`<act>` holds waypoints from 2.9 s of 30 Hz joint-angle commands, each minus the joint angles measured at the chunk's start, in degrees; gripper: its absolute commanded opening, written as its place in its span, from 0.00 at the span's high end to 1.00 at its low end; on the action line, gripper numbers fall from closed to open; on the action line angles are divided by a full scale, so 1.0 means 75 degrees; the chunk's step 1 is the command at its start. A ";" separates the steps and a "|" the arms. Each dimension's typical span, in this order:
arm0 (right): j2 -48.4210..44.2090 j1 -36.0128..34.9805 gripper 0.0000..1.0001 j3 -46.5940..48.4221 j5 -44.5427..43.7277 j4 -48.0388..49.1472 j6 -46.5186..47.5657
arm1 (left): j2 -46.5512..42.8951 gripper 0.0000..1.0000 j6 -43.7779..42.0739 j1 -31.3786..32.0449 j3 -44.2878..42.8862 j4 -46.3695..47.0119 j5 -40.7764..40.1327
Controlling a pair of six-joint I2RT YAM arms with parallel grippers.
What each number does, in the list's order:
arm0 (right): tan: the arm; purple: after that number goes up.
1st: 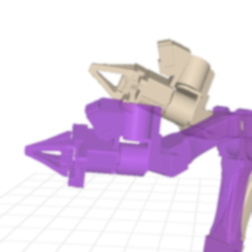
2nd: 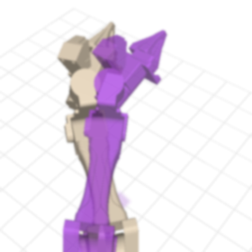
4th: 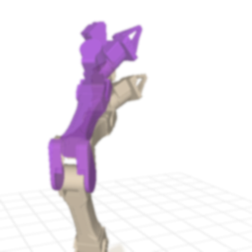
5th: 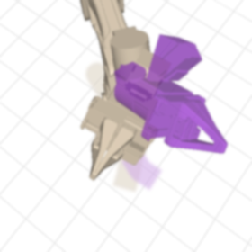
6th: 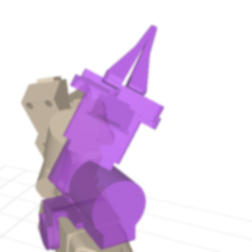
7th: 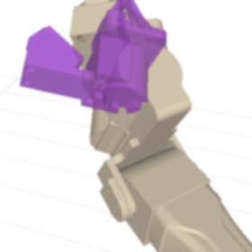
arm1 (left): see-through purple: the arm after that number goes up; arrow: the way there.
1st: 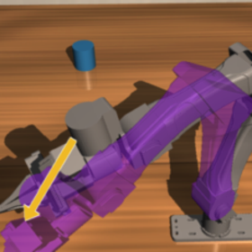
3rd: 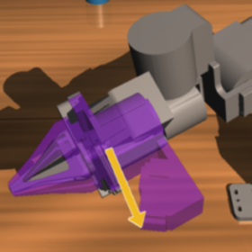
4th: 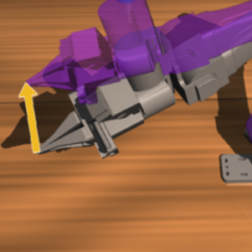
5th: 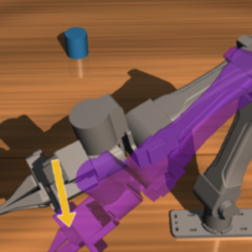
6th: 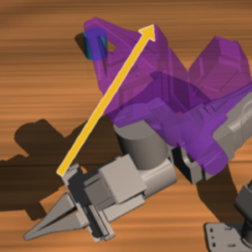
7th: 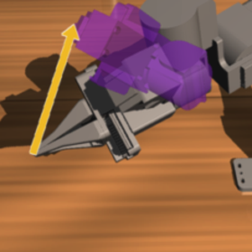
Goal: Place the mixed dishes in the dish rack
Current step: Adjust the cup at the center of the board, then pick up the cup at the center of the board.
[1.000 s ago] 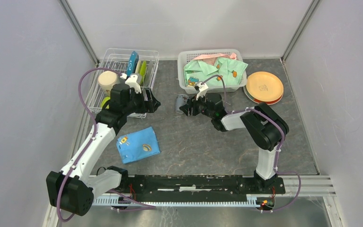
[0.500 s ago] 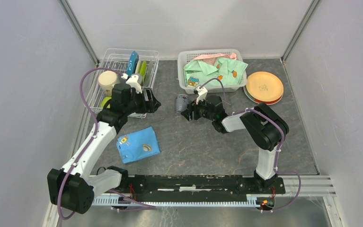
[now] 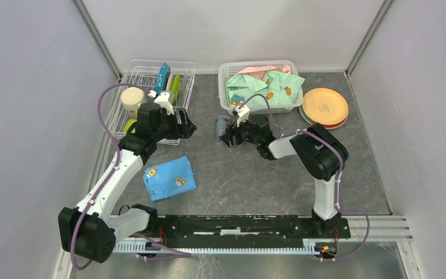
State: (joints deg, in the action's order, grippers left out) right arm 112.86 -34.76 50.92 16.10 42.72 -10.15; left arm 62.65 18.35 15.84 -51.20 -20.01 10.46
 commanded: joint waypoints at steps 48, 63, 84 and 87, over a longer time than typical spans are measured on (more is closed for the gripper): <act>-0.1297 0.0146 0.30 0.0350 0.1840 -0.1595 -0.0259 | -0.0424 0.17 -0.0343 -0.0014 0.0250 0.0408 -0.0053; 0.0155 0.0661 0.32 0.1519 0.3201 -0.2039 -0.0107 | -0.1032 0.16 -0.0282 -0.0014 0.0621 0.1189 0.0611; -0.1677 0.0656 1.00 -0.1045 0.3979 0.3396 -0.4000 | -0.0722 0.07 0.1905 -0.0014 0.0323 0.1488 0.1886; -0.1979 0.0657 1.00 -0.1544 0.3975 0.5387 -0.5407 | -0.0726 0.00 0.1997 -0.0014 0.0222 0.1588 0.2129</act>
State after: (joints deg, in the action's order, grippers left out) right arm 103.81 -29.87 41.91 44.03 55.11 -34.98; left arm 57.87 28.71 15.84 -46.54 -12.21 20.73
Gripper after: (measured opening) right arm 0.047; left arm 0.966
